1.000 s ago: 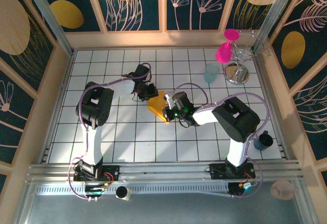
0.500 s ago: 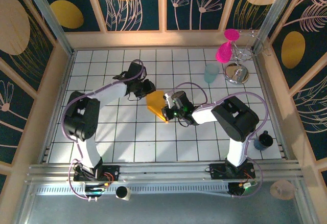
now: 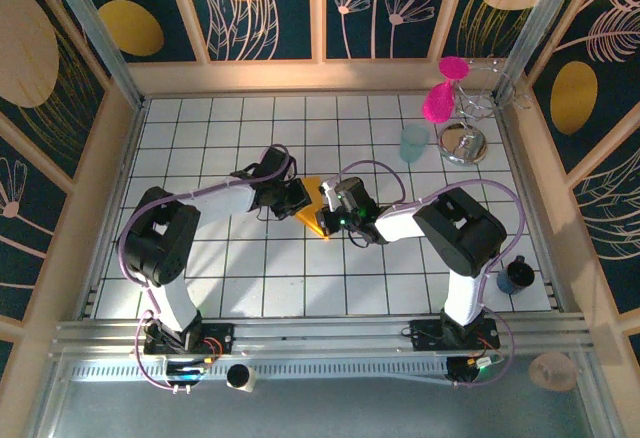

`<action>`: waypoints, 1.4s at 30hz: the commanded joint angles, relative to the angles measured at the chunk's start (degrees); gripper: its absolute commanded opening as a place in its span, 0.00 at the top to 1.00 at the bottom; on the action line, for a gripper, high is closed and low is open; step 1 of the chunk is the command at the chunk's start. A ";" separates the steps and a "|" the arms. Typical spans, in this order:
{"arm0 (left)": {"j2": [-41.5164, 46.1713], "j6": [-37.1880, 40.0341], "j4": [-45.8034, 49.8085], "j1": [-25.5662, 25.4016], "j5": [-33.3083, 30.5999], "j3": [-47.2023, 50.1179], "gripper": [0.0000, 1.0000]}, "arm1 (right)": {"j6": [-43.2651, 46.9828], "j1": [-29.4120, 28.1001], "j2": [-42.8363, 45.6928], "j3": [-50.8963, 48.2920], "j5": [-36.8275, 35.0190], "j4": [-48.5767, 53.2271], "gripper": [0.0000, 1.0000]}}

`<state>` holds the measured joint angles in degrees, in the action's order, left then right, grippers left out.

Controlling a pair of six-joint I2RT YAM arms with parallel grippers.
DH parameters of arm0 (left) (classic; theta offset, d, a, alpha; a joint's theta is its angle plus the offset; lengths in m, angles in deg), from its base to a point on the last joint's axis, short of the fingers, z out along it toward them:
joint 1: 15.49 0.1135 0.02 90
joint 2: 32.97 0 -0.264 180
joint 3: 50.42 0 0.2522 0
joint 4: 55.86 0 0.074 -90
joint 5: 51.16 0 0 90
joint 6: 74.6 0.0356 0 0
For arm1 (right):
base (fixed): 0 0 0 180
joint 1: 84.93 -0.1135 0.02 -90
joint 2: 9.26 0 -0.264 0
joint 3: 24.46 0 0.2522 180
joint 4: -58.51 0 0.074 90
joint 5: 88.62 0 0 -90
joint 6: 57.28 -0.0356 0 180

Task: Fold a paper plane with a square sheet of paper (pick it up from the middle)
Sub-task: Third fold the triangle at the center of the table.

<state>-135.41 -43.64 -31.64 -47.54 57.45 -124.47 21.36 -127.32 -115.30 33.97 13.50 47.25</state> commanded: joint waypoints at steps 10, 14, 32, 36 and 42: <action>-3.45 -1.72 2.23 -0.64 -2.52 0.33 0.91 | -0.85 0.38 -1.61 1.30 0.26 2.95 1.00; -3.83 -1.60 3.06 -0.69 -3.05 0.60 0.92 | -0.78 0.38 -1.70 1.39 0.03 3.06 1.00; -3.90 -1.86 3.25 -0.69 -4.09 2.80 0.92 | -0.96 0.49 -2.02 1.60 0.02 3.52 1.00; -4.49 -1.69 3.26 -0.72 -4.54 2.85 0.92 | -1.13 0.40 -1.93 1.66 0.18 3.49 1.00; -5.34 -1.71 3.61 -0.70 -5.82 4.06 0.92 | -1.90 0.47 -0.28 3.16 0.12 5.24 0.97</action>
<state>-138.80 -44.30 -30.72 -47.82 54.32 -122.48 20.53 -127.32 -115.62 35.41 13.48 49.22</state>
